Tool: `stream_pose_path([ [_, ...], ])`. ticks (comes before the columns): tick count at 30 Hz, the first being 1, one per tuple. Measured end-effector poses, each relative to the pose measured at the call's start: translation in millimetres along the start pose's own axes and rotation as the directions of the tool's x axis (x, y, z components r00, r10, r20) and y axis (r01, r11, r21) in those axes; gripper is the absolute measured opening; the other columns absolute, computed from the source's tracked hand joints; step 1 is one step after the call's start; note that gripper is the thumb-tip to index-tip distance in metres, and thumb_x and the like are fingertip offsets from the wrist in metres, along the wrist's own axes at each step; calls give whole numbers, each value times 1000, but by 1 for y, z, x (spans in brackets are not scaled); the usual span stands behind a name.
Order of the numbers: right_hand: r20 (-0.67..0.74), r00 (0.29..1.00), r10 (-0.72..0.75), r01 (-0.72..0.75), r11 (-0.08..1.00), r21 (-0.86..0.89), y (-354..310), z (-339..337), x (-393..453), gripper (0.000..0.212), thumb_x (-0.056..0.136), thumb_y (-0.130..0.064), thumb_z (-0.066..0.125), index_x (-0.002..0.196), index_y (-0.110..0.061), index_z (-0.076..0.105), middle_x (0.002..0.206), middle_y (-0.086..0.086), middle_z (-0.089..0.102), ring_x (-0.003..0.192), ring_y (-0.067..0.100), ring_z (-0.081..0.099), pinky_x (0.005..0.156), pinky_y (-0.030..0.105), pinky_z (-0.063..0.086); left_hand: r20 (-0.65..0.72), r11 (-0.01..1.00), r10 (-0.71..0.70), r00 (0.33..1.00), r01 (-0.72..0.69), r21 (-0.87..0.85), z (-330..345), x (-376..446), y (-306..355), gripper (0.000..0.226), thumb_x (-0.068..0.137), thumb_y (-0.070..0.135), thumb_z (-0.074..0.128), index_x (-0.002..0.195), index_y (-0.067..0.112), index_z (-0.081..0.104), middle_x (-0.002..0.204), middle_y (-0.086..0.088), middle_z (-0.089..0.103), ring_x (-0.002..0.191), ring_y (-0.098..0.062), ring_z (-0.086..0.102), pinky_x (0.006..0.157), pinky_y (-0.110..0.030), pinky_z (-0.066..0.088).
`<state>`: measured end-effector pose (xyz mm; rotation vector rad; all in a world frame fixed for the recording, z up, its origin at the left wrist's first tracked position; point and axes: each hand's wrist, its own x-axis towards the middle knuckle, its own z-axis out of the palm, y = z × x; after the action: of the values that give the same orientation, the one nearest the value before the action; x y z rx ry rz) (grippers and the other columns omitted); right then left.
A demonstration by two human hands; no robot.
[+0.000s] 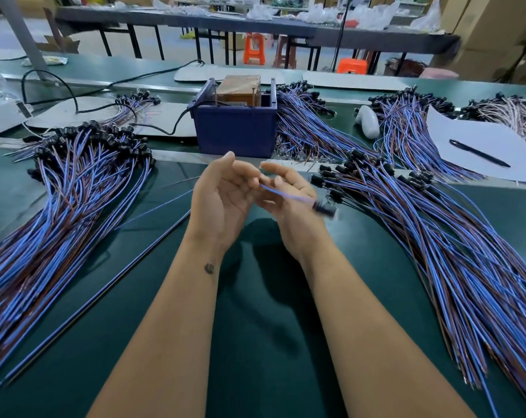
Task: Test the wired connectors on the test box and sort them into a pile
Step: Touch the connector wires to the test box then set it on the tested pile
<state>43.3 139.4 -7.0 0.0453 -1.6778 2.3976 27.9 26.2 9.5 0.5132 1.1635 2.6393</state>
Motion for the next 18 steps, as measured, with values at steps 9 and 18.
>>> stream_pose_path([
  [9, 37, 991, 131, -135, 985, 108, -7, -1, -2, 21, 105, -16, 39, 110, -5, 56, 46, -5, 55, 34, 5, 43, 37, 15, 35, 175, 891, -379, 909, 307, 334, 3, -3, -4, 44, 87, 38, 47, 53, 13, 60, 57, -4, 51, 59, -17, 54, 72, -29, 47],
  [18, -119, 993, -18, -8, 977, -213, -3, -4, 0, 21, 103, -11, 41, 102, -14, 62, 79, -3, 72, 73, 10, 64, 73, 23, 46, -436, 903, -116, 892, 277, 328, -8, 9, -8, 24, 97, 20, 52, 82, 17, 70, 64, 4, 63, 69, -13, 63, 64, -24, 56],
])
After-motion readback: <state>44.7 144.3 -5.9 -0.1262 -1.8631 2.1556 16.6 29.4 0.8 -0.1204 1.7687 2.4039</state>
